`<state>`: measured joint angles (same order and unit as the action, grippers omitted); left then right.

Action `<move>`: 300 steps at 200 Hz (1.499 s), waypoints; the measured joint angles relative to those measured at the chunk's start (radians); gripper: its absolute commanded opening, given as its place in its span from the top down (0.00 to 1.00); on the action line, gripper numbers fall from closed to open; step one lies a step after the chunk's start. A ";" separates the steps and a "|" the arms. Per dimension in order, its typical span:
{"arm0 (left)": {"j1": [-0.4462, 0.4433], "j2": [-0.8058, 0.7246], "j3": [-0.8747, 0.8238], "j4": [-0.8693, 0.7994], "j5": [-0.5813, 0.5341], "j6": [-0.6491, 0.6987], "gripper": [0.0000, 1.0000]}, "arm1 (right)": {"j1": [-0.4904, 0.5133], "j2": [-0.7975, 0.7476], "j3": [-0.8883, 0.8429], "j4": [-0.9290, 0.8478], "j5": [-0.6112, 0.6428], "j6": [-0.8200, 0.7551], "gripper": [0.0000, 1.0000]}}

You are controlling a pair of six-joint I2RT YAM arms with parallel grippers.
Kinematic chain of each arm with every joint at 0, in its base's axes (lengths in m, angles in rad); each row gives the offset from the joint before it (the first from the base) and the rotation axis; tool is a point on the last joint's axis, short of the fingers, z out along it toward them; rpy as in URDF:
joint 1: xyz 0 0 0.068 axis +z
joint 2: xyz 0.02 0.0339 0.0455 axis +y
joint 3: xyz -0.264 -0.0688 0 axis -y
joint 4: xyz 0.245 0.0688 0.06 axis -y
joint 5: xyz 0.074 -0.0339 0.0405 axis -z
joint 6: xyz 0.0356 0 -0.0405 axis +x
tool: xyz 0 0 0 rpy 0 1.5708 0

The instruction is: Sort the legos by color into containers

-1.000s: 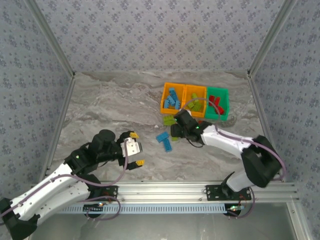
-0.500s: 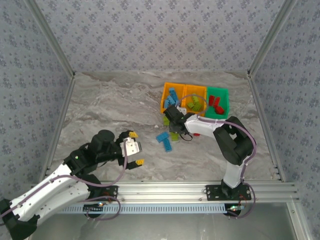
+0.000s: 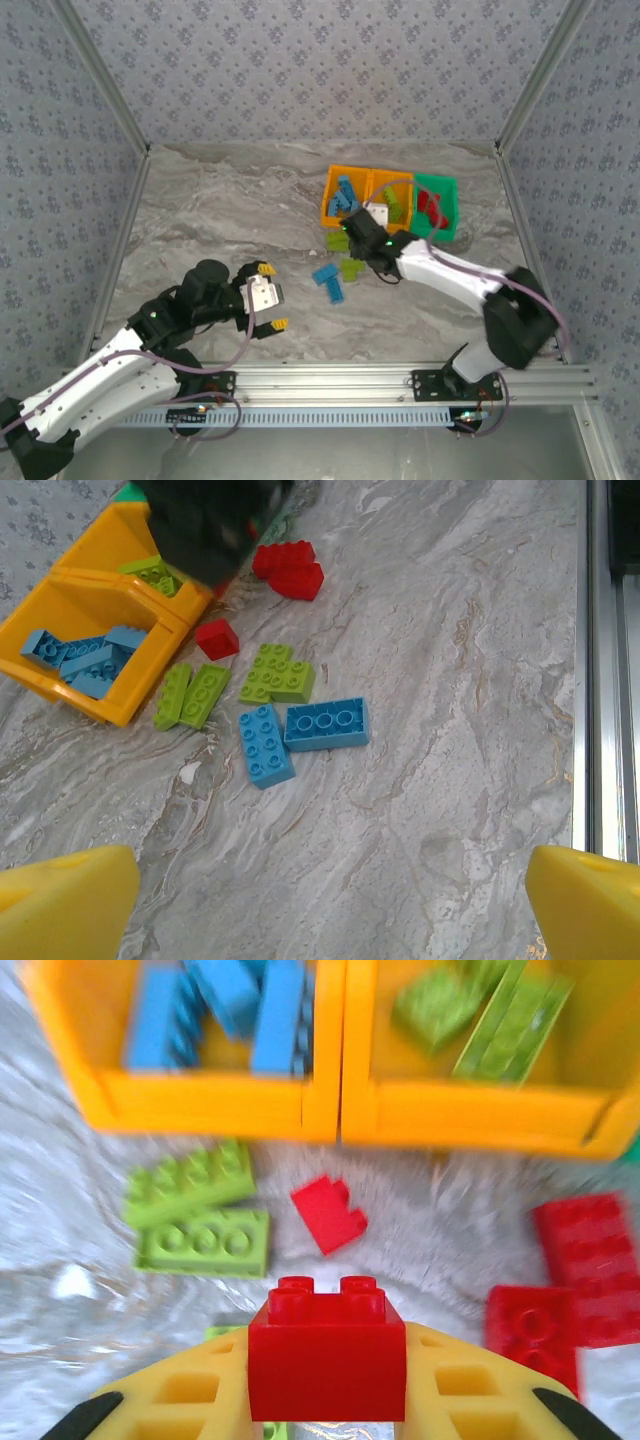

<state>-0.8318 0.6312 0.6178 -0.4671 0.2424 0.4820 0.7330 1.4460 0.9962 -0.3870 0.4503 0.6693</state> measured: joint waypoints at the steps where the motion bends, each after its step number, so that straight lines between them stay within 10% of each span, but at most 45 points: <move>1: 0.000 0.000 0.000 0.000 0.000 0.000 0.01 | 0.000 -0.006 -0.001 0.000 0.001 -0.001 0.73; 54: 0.000 0.000 0.000 0.000 0.000 0.000 0.01 | -0.296 -0.284 -0.063 0.078 0.050 -0.122 0.75; 90: 0.000 0.000 0.000 0.000 -0.001 0.000 0.01 | -0.583 -0.072 -0.025 0.114 -0.081 -0.186 0.74; 127: 0.000 0.018 -0.001 0.001 -0.011 0.000 0.01 | -0.650 0.192 0.139 0.080 -0.209 -0.219 0.55; 178: 0.000 0.032 -0.020 0.035 -0.071 -0.051 0.01 | -0.650 0.190 0.248 0.016 -0.274 -0.209 0.39; 219: 0.024 0.137 0.050 0.017 -0.169 -0.257 0.09 | -0.602 -0.161 0.076 -0.038 -0.355 -0.177 0.38; 300: -0.131 0.679 0.441 -0.046 -0.367 -1.056 0.28 | -0.028 -0.591 -0.136 -0.450 -0.469 -0.050 0.35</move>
<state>-0.9627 1.3106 1.0592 -0.5133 -0.1249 -0.5739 0.7048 0.8547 0.8600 -0.8371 -0.0189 0.6197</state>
